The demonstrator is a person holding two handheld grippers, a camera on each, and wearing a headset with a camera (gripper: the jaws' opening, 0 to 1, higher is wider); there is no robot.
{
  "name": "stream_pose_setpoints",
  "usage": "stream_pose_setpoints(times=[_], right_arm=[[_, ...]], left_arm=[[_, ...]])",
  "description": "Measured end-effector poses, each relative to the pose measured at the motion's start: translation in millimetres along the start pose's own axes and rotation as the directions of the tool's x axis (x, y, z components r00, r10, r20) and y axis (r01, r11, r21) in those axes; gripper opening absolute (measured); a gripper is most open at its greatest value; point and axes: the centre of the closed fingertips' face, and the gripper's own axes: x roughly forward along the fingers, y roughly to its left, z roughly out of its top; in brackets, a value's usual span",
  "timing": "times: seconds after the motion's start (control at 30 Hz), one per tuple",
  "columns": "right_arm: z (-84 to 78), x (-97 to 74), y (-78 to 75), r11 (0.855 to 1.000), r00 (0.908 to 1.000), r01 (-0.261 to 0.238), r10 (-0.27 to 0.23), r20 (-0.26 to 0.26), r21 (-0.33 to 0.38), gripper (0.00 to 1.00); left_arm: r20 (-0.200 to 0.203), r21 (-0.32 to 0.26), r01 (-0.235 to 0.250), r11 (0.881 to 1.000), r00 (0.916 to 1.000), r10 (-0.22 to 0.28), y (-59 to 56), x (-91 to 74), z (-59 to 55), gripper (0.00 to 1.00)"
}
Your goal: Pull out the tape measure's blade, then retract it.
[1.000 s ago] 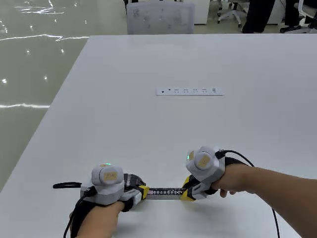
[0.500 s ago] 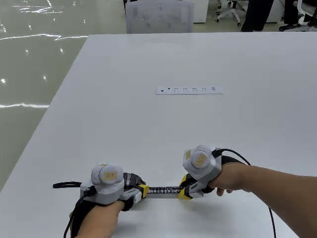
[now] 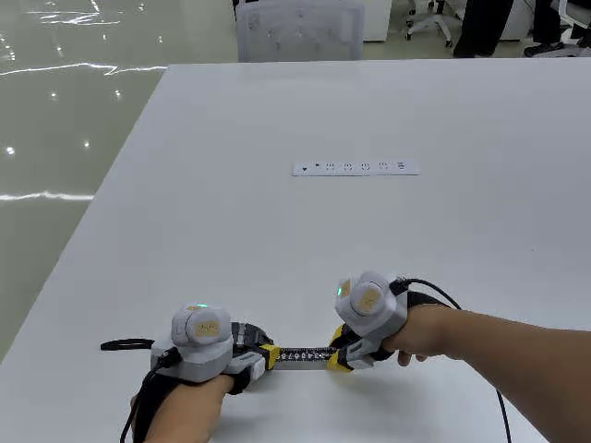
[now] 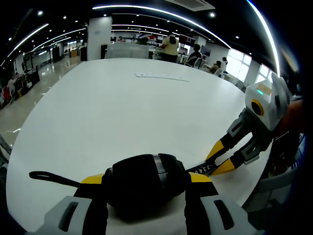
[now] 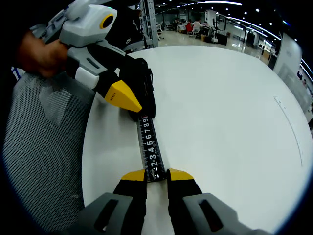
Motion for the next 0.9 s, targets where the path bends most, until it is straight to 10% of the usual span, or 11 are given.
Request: stream_pose_setpoints(times=[0.9], right_arm=[[21.4,13.1,7.5,1.000,0.9989,0.002,-0.002,0.046,0.003,0.14]], left_arm=[[-0.004,-0.002,0.007,1.000,1.0000,-0.007,0.3,0.3,-0.4,0.60]])
